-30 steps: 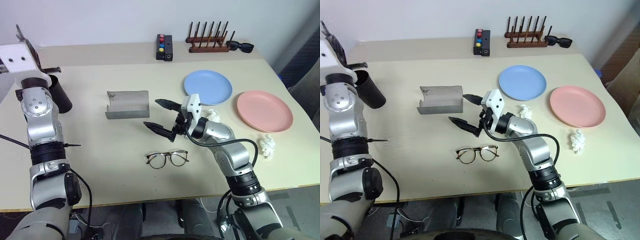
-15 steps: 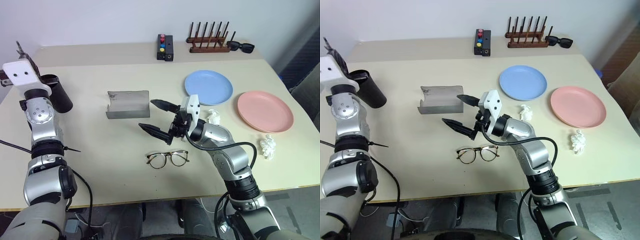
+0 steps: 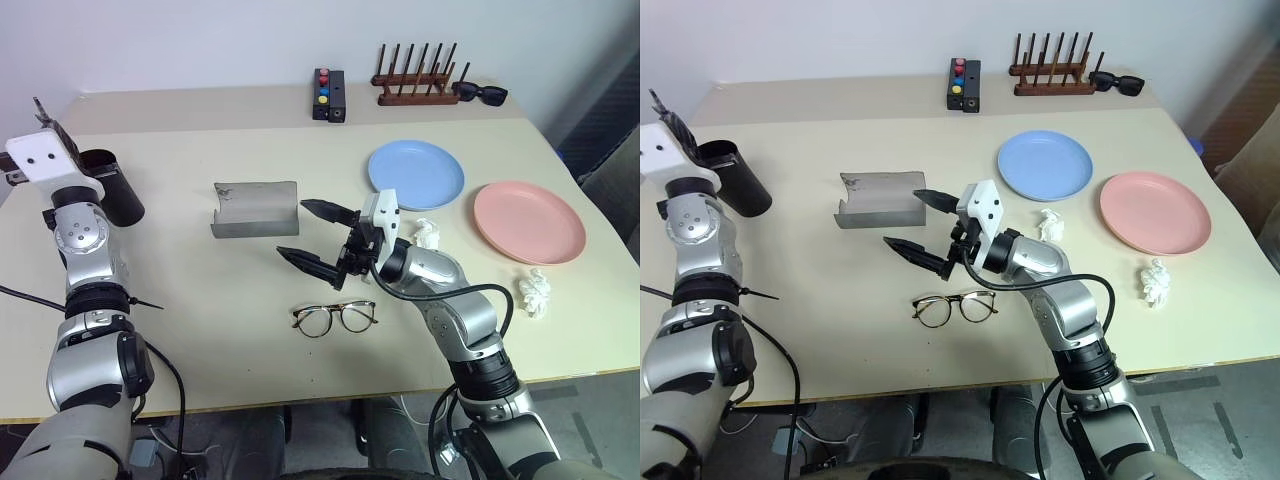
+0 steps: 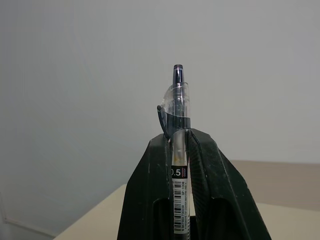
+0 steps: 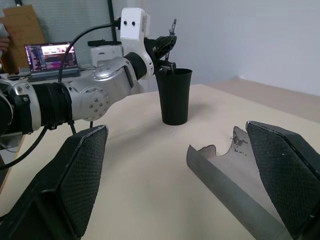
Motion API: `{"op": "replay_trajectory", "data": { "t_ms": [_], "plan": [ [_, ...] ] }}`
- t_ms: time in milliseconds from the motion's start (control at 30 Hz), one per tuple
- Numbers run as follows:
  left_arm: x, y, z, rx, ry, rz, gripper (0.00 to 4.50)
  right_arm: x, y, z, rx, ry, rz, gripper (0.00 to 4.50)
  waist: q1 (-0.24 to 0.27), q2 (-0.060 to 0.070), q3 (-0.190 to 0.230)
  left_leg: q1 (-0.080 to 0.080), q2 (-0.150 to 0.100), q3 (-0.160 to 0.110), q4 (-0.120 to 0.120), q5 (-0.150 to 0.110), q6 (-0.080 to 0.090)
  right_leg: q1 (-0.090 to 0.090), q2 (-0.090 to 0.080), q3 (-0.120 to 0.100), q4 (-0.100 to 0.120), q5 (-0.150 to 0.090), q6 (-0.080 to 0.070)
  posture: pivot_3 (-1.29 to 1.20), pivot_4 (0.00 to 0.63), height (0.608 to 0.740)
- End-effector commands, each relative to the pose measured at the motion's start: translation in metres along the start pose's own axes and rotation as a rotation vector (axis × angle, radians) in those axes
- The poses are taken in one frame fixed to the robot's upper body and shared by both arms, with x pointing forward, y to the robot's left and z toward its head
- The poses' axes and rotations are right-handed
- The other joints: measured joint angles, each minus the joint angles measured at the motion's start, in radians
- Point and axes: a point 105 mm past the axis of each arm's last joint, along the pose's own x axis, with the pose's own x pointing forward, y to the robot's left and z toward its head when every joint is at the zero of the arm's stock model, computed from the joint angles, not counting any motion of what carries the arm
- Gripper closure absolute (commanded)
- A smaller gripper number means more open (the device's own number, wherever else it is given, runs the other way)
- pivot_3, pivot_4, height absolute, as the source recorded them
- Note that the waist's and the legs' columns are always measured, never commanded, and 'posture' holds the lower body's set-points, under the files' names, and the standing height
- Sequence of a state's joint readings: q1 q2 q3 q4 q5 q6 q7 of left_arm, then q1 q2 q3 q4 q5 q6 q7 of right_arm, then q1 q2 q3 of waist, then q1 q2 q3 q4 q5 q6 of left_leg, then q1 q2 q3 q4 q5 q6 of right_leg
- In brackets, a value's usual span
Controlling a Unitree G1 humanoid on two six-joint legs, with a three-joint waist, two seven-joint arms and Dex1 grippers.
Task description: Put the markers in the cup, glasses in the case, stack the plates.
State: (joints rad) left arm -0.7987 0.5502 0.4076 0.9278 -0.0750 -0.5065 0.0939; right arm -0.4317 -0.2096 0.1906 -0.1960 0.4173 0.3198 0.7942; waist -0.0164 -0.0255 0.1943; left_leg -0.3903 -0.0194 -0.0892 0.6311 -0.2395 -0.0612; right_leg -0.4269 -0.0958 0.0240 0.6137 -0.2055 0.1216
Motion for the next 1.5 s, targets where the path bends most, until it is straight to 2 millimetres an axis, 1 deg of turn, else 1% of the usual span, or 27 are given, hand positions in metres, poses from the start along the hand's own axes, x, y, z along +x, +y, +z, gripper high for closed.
{"op": "replay_trajectory", "data": {
  "t_ms": [33, 200, 233, 300, 400, 433, 767, 833, 933, 1000, 1033, 1100, 1167, 1200, 1233, 1300, 1333, 1433, 1500],
  "plan": [
    [0.002, 0.006, 0.008, -0.001, -0.038, 0.016, 4.47, 0.003, 0.006, 0.018, -0.017, -0.076, 0.024, 0.00, 0.000, 0.000, 0.000, 0.000, 0.000, 0.000, 0.000, 0.000, 0.000, 0.000, 0.000, 0.000, 0.000, 0.000, 0.000, 0.00, 0.150, 0.734],
    [0.002, 0.006, 0.006, -0.005, -0.029, 0.018, 4.47, 0.004, 0.005, 0.019, -0.012, -0.081, 0.023, 0.00, 0.000, 0.000, 0.000, 0.000, 0.000, 0.000, 0.000, 0.000, 0.000, 0.000, 0.000, 0.000, 0.000, 0.000, 0.000, 0.00, 0.150, 0.734],
    [0.002, 0.007, 0.006, -0.006, -0.027, 0.020, 3.55, 0.004, 0.005, 0.019, -0.012, -0.081, 0.023, 0.00, 0.000, 0.000, 0.000, 0.000, 0.000, 0.000, 0.000, 0.000, 0.000, 0.000, 0.000, 0.000, 0.000, 0.000, 0.000, 0.00, 0.150, 0.734],
    [0.001, 0.007, 0.005, -0.006, -0.024, 0.025, 2.70, 0.004, 0.005, 0.019, -0.012, -0.081, 0.023, 0.00, 0.000, 0.000, 0.000, 0.000, 0.000, 0.000, 0.000, 0.000, 0.000, 0.000, 0.000, 0.000, 0.000, 0.000, 0.000, 0.00, 0.150, 0.734],
    [0.001, 0.007, 0.005, -0.004, -0.023, 0.029, 1.23, 0.004, 0.005, 0.019, -0.011, -0.080, 0.023, 0.00, 0.000, 0.000, 0.000, 0.000, 0.000, 0.000, 0.000, 0.000, 0.000, 0.000, 0.000, 0.000, 0.000, 0.000, 0.000, 0.00, 0.150, 0.734],
    [0.001, 0.007, 0.005, -0.005, -0.022, 0.029, 0.83, 0.004, 0.005, 0.019, -0.011, -0.080, 0.024, 0.00, 0.000, 0.000, 0.000, 0.000, 0.000, 0.000, 0.000, 0.000, 0.000, 0.000, 0.000, 0.000, 0.000, 0.000, 0.000, 0.00, 0.150, 0.734],
    [0.001, 0.005, 0.008, -0.020, -0.036, 0.026, 0.83, 0.004, 0.005, 0.018, -0.010, -0.077, 0.027, 0.00, 0.000, 0.000, 0.000, 0.000, 0.000, 0.000, 0.000, 0.000, 0.000, 0.000, 0.000, 0.000, 0.000, 0.000, 0.000, 0.00, 0.150, 0.734],
    [0.003, 0.003, 0.014, -0.037, -0.055, 0.018, 0.83, 0.004, 0.004, 0.018, -0.014, -0.075, 0.024, 0.00, 0.000, 0.000, 0.000, 0.000, 0.000, 0.000, 0.000, 0.000, 0.000, 0.000, 0.000, 0.000, 0.000, 0.000, 0.000, 0.00, 0.150, 0.734],
    [0.008, -0.014, 0.034, -0.109, -0.114, -0.102, 0.83, 0.000, 0.000, 0.018, -0.029, -0.064, 0.009, 0.00, 0.000, 0.000, 0.000, 0.000, 0.000, 0.000, 0.000, 0.000, 0.000, 0.000, 0.000, 0.000, 0.000, 0.000, 0.000, 0.00, 0.150, 0.734],
    [0.009, -0.031, 0.048, -0.144, -0.140, -0.226, 0.28, -0.003, -0.005, 0.018, -0.039, -0.055, -0.008, 0.00, 0.002, 0.000, 0.000, 0.000, 0.000, 0.000, 0.000, 0.000, 0.000, 0.000, 0.000, 0.000, 0.000, 0.000, 0.000, 0.00, 0.150, 0.734],
    [0.007, -0.046, 0.054, -0.151, -0.132, -0.342, 0.06, -0.005, -0.008, 0.018, -0.046, -0.049, -0.017, 0.00, 0.002, 0.000, 0.000, 0.000, 0.000, 0.000, 0.000, 0.000, 0.000, 0.000, 0.000, 0.000, 0.000, 0.000, 0.000, 0.00, 0.150, 0.734],
    [-0.002, -0.071, 0.060, -0.176, -0.099, -0.561, 0.06, -0.009, -0.011, 0.018, -0.055, -0.039, -0.029, 0.00, 0.002, 0.000, 0.000, -0.001, 0.000, 0.000, 0.001, 0.000, 0.000, 0.000, 0.000, 0.000, 0.000, 0.000, 0.000, 0.00, 0.150, 0.734],
    [-0.028, -0.100, 0.065, -0.170, -0.054, -0.858, 0.06, -0.012, -0.014, 0.018, -0.062, -0.030, -0.041, 0.00, -0.003, 0.000, 0.000, 0.000, 0.000, 0.000, 0.000, 0.000, 0.000, 0.000, 0.000, 0.000, 0.000, 0.000, 0.000, 0.00, 0.150, 0.734],
    [-0.043, -0.109, 0.065, -0.138, -0.031, -0.988, 0.06, -0.014, -0.015, 0.017, -0.065, -0.025, -0.046, 0.00, -0.007, 0.000, 0.000, 0.000, 0.000, 0.000, 0.000, 0.000, 0.000, 0.000, 0.000, 0.000, 0.000, 0.000, 0.000, 0.00, 0.150, 0.734],
    [-0.061, -0.118, 0.060, -0.086, 0.021, -1.141, 0.06, -0.016, -0.016, 0.017, -0.068, -0.017, -0.051, 0.00, -0.013, 0.001, 0.000, 0.000, 0.000, 0.000, 0.000, 0.000, 0.000, 0.000, 0.000, 0.000, 0.000, 0.000, 0.000, 0.00, 0.150, 0.734],
    [-0.084, -0.124, 0.048, -0.017, 0.125, -1.321, 0.06, -0.021, -0.016, 0.014, -0.065, 0.007, -0.043, 0.00, -0.025, 0.001, 0.001, 0.001, 0.000, 0.000, -0.001, 0.000, 0.000, 0.000, 0.000, 0.000, 0.001, 0.000, -0.001, 0.00, 0.150, 0.734],
    [-0.090, -0.125, 0.043, 0.002, 0.168, -1.372, 0.06, -0.023, -0.015, 0.013, -0.062, 0.019, -0.035, 0.00, -0.027, 0.001, 0.001, 0.001, 0.001, 0.000, -0.001, 0.000, 0.000, 0.000, 0.000, 0.000, 0.001, 0.000, -0.001, 0.00, 0.150, 0.734],
    [-0.109, -0.126, 0.018, 0.139, 0.294, -1.533, 0.06, -0.033, -0.012, 0.005, -0.058, 0.086, -0.010, 0.00, -0.028, 0.001, 0.001, 0.001, 0.001, 0.000, -0.001, 0.000, 0.001, 0.000, 0.001, 0.000, 0.001, -0.001, -0.001, 0.00, 0.150, 0.734],
    [-0.117, -0.126, 0.006, 0.202, 0.352, -1.598, 0.06, -0.040, -0.012, 0.002, -0.058, 0.124, -0.002, 0.00, -0.027, 0.001, 0.001, 0.000, 0.001, 0.000, -0.001, 0.000, 0.001, 0.000, 0.001, 0.000, 0.001, -0.001, -0.001, 0.00, 0.150, 0.734]
  ]
}}
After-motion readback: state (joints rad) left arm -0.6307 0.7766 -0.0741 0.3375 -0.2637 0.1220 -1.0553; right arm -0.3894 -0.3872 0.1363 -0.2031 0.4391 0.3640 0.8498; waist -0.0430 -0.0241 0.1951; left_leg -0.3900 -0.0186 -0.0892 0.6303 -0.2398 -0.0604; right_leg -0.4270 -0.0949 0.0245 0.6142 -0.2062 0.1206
